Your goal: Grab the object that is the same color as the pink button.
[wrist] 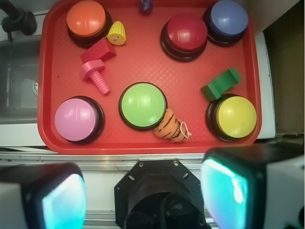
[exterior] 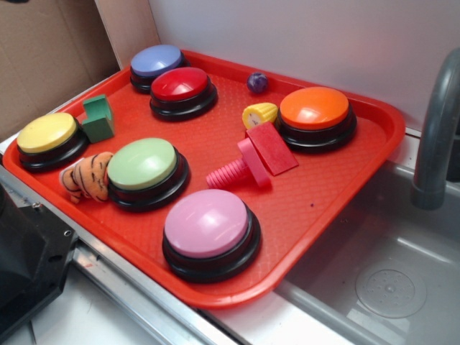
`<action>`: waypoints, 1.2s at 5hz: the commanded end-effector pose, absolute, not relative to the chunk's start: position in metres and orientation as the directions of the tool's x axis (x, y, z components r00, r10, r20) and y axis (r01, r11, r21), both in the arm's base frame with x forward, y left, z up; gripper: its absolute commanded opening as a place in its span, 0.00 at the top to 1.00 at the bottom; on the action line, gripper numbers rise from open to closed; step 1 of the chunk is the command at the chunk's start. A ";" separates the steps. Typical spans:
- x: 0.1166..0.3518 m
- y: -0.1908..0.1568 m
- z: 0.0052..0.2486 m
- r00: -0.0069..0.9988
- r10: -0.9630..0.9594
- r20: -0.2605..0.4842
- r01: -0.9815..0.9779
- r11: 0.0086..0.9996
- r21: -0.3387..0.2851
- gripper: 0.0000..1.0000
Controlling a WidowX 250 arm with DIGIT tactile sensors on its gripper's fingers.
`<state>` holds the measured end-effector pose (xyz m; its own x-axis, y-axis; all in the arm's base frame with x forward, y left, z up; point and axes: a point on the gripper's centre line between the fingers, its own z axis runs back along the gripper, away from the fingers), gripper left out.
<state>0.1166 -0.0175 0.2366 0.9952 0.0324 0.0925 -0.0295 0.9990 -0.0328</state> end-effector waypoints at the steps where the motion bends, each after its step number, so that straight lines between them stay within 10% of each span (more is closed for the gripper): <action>1: 0.117 -0.017 0.237 0.995 0.032 0.092 -0.029 0.999 -0.033 0.00; 6: 0.210 -0.072 0.132 0.977 -0.094 0.190 0.091 0.996 0.024 0.00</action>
<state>0.2084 -0.0691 0.1243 0.9825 -0.0934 0.1612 0.0889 0.9954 0.0350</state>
